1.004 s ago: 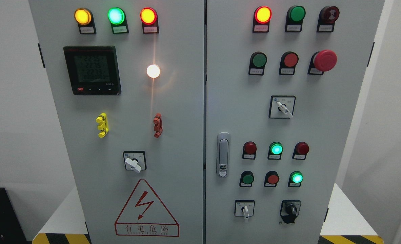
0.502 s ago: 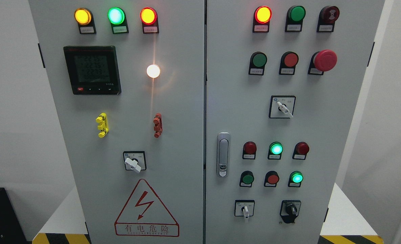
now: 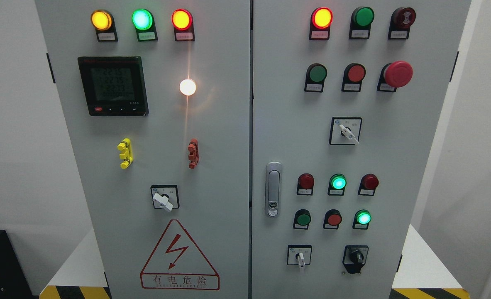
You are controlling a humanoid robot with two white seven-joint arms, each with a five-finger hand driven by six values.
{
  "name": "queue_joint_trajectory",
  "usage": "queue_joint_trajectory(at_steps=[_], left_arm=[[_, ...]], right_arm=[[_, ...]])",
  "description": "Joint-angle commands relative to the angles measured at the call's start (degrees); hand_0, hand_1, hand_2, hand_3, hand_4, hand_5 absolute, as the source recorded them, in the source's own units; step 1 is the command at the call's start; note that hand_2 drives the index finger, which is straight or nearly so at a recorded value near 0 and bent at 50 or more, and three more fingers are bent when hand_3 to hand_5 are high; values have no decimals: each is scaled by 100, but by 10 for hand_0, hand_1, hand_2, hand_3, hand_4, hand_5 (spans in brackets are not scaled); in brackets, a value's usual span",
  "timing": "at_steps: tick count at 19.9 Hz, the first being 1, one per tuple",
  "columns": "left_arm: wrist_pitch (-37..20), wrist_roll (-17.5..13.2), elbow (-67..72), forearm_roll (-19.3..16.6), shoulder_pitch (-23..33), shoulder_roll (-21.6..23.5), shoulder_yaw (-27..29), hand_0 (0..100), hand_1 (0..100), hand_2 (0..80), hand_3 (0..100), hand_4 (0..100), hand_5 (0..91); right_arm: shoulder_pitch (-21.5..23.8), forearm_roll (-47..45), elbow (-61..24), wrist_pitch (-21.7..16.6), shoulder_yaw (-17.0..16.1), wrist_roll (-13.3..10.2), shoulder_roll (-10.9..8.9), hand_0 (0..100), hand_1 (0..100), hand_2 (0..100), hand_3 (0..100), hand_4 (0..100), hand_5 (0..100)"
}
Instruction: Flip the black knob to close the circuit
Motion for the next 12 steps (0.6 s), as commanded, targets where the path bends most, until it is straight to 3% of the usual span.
queue_joint_trajectory(at_steps=[1,8,12], left_arm=[[-5,-3,-4,8,0,0,3,120,556,0,0,0,0],[-5,-3,5,0,0,0,3,120,556,0,0,0,0],[-5,-3,5,0,0,0,-6,120,556,0,0,0,0]], right_arm=[[-460,124,-833,124,33,48,-2,0,0,916,1000,966,965],[-900,177,-745,441,15,250,-10,0,0,915,1000,968,967],[-1102,318,-728,555,-64,479,-63,0,0,911,1000,970,966]])
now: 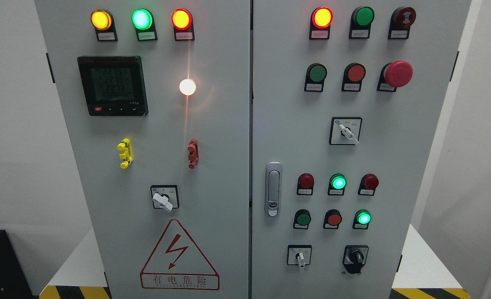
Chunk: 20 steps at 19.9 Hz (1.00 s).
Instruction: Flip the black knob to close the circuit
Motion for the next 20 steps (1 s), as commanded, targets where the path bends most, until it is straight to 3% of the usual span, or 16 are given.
queue_joint_trajectory(at_steps=[1,3,8,20], left_arm=[[-4,-3,-5,-1,0,0,-6,120,556,0,0,0,0],[-4,-3,4,-1,0,0,3,120,556,0,0,0,0],[-4,-3,-5,-1,0,0,3,120,556,0,0,0,0],[-4,6,-5,-1,0,0,3,120,556,0,0,0,0]], right_arm=[[-403,112,-218,138,-49,137,-51,0,0,911,1000,970,966],[-596,120,-165,173,-102,164,-78,0,0,910,1000,970,966],[-992,120,-130,463,-120,550,-323,0,0,912,1000,971,966],[-1186,112,-165,701,-129,814,-456,0,0,912,1000,971,967]])
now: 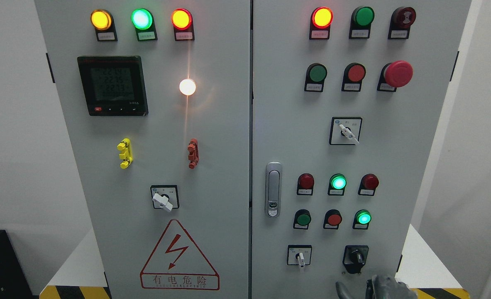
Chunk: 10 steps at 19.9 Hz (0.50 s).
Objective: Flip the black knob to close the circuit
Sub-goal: 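Reach the right hand up toward the black rotary knob on the lower row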
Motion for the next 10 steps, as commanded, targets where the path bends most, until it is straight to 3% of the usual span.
queue_joint_trajectory(at_steps=[1,10], left_arm=[[-5,12,-4,0,0,0,2,120,556,0,0,0,0],[-5,12,-4,0,0,0,2,120,556,0,0,0,0]], right_arm=[[-99,-2,-33,57,-118,52,-122,0,0,912,1000,971,967],[-178,-2,-42,181,-100,61,-122,0,0,912,1000,971,971]])
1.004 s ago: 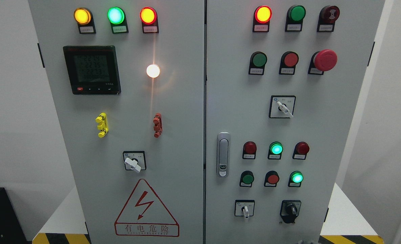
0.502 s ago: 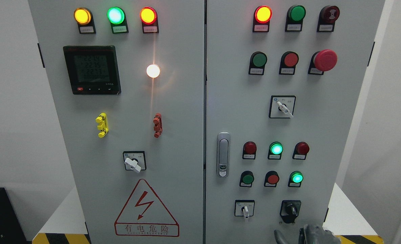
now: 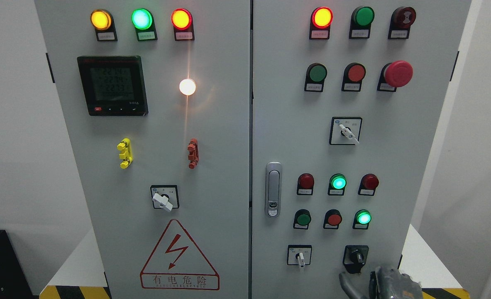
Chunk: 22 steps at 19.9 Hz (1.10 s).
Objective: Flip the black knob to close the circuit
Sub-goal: 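Reach the right hand up toward the black rotary knob on the lower row, then grip the black knob with the right hand and twist it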
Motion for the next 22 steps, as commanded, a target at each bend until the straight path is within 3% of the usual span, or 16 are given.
queue_joint_trajectory(at_steps=[1,12,16,18,22], left_arm=[[-5,5,7,0,0,0,3,120,556,0,0,0,0],[-5,5,-2,0,0,0,3,120,556,0,0,0,0],[-5,5,-2,0,0,0,-6,120,556,0,0,0,0],[-5,5,-2,0,0,0,3,120,556,0,0,0,0],[-5,5,7,0,0,0,-6,120,556,0,0,0,0]], right_arm=[[-41,0,-8,35,-106,6,-62,0,0,912,1000,972,971],[-120,0,106,61,-115,-3,-115,0,0,899,1000,973,972],[-172,-9,212,131,-115,-29,-194,0,0,899,1000,970,970],[-208,-27,247,158,-115,-47,-325,0,0,899,1000,969,969],[-208,-53,291,167,-124,-56,-343,0,0,898,1000,968,969]])
